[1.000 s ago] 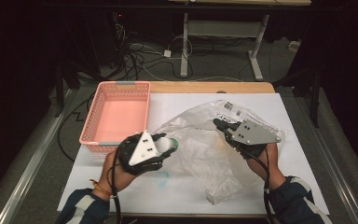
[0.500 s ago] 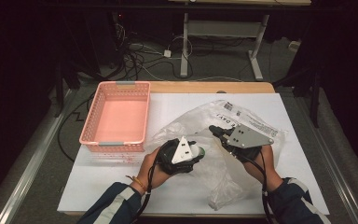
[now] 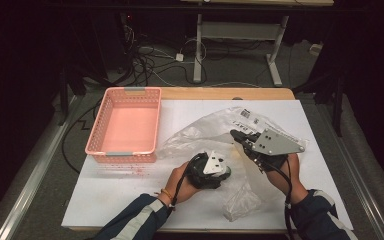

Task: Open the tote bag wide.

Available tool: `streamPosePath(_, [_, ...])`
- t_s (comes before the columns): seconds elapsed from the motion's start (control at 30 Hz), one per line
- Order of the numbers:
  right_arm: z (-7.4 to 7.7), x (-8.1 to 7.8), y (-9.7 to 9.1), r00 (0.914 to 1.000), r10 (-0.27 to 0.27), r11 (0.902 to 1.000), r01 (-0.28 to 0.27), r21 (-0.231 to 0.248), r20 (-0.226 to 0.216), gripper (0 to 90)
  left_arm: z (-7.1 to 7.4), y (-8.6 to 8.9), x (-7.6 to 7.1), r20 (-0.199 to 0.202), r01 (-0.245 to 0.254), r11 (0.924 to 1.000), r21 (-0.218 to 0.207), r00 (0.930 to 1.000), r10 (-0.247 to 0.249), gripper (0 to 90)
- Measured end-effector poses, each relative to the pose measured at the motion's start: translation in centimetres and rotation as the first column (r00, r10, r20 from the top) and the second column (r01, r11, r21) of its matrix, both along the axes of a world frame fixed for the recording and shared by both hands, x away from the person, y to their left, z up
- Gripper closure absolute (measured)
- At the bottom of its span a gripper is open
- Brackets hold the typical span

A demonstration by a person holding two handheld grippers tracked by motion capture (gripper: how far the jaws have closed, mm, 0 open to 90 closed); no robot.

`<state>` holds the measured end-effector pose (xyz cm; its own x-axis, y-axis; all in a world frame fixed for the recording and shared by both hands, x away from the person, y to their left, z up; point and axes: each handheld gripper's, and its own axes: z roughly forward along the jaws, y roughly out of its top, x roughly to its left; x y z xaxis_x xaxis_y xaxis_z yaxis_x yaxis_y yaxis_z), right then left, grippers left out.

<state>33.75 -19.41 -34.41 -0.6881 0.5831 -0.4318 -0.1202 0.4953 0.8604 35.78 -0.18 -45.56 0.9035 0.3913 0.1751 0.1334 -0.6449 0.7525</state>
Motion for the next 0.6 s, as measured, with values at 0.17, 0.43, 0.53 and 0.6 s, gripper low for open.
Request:
streamPosePath(0.17, [0.3,0.0,-0.4,0.9999,-0.012,0.9998,0.012,0.016,0.008,90.0,-0.3,-0.6,0.8,0.0,-0.017,0.9998,0.011,0.9999,0.017,48.1])
streamPosePath(0.43, [0.9,-0.1,-0.7,0.9997,-0.017,0.9997,0.016,0.019,0.02,90.0,0.7,-0.1,0.5,0.055,-0.072,0.997,-0.029,0.9958,0.073,34.7])
streamPosePath(0.53, [0.5,0.0,-0.4,0.9999,-0.01,0.9999,0.01,0.008,0.004,90.0,1.7,0.4,-0.2,0.1,-0.074,0.9963,-0.045,0.9919,0.078,28.1])
streamPosePath(0.6, [0.4,-0.1,-0.3,1.0,-0.005,1.0,0.005,0.001,0.0,90.0,2.3,0.9,-0.9,0.123,-0.061,0.997,-0.048,0.9902,0.066,27.9])
